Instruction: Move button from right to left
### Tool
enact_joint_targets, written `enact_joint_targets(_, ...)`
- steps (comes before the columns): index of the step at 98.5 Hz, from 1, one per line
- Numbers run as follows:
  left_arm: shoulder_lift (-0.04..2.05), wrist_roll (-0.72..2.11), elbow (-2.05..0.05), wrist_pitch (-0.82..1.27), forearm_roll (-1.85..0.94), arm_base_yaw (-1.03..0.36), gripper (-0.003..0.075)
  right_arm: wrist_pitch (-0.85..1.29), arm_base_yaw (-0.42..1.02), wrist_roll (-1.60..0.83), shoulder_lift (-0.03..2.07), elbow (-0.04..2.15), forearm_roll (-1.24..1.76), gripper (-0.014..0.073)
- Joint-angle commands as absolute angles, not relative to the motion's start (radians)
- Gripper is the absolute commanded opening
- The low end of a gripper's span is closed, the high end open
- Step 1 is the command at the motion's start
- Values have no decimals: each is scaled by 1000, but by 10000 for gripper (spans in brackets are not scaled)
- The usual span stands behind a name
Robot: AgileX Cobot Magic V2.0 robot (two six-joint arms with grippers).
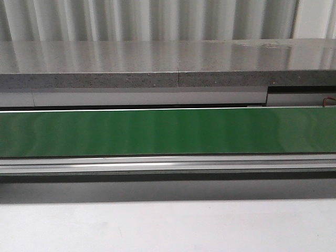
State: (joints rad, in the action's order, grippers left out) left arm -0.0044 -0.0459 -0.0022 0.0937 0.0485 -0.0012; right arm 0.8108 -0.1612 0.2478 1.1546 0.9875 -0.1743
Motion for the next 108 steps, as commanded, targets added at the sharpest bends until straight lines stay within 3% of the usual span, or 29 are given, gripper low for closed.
enact_joint_targets(1,-40,-56,23,13,41,-8,-20,756,-232,194,1187,1039,-188,629)
enact_joint_targets(44,-40,-56,23,13,41,-8,-20,569,-532,-160,1457,1046,205,629)
enact_joint_targets(74,-40,-56,23,13,41,-8,-20,482,-554,-194,1651,1089,194,626)
enact_joint_targets(108,-40,-56,23,13,41,-8,-20,449,-551,-195,1731,1130,153,624)
